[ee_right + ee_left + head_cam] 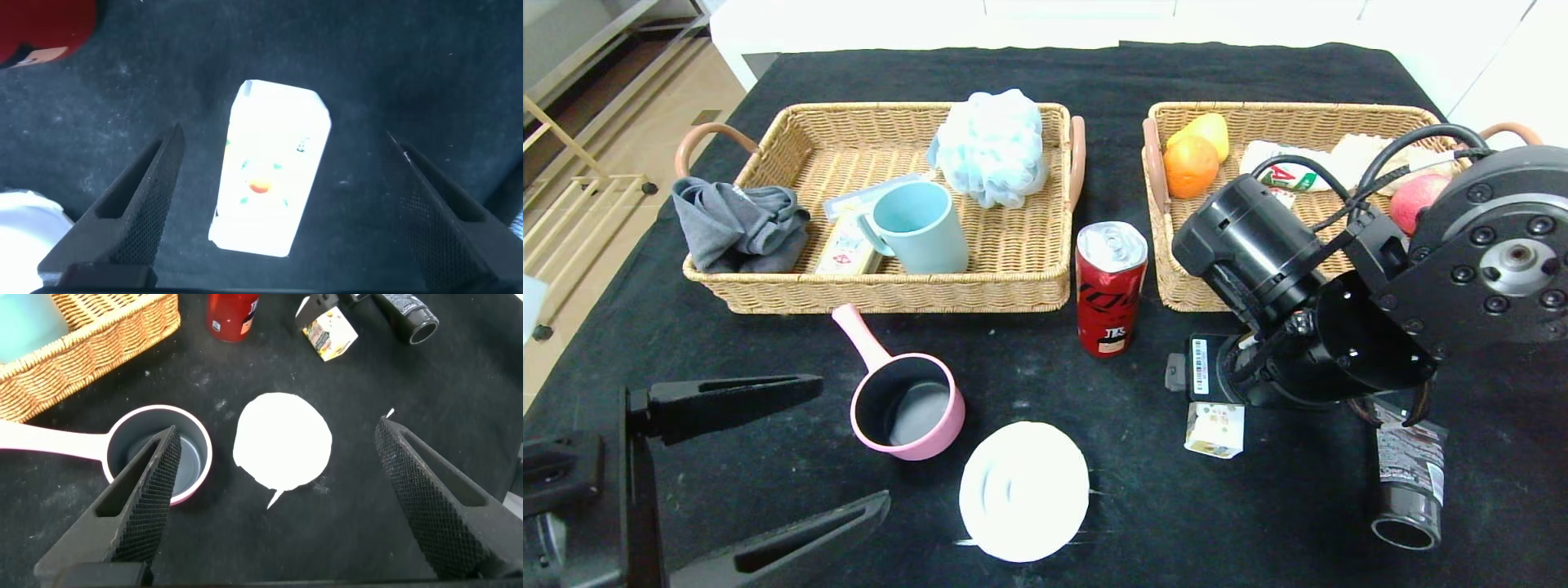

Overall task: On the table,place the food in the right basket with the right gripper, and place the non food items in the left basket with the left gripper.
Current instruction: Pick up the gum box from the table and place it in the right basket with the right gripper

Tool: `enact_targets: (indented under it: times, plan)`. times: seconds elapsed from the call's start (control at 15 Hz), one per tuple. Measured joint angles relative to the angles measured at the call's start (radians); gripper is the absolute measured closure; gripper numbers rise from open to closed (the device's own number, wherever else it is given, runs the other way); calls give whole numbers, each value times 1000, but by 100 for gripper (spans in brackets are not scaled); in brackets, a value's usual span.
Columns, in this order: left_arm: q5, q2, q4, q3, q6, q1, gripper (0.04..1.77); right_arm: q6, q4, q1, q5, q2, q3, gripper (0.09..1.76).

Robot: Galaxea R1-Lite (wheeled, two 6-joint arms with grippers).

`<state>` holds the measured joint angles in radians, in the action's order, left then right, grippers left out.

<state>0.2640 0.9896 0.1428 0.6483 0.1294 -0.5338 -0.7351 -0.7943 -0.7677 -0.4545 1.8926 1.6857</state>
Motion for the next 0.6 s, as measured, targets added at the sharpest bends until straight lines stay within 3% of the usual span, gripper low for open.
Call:
enact_targets:
  times: [0.6]
  plan:
    - [1,-3,0,-2,3,0,9,-24,0,4,1,32,3,15]
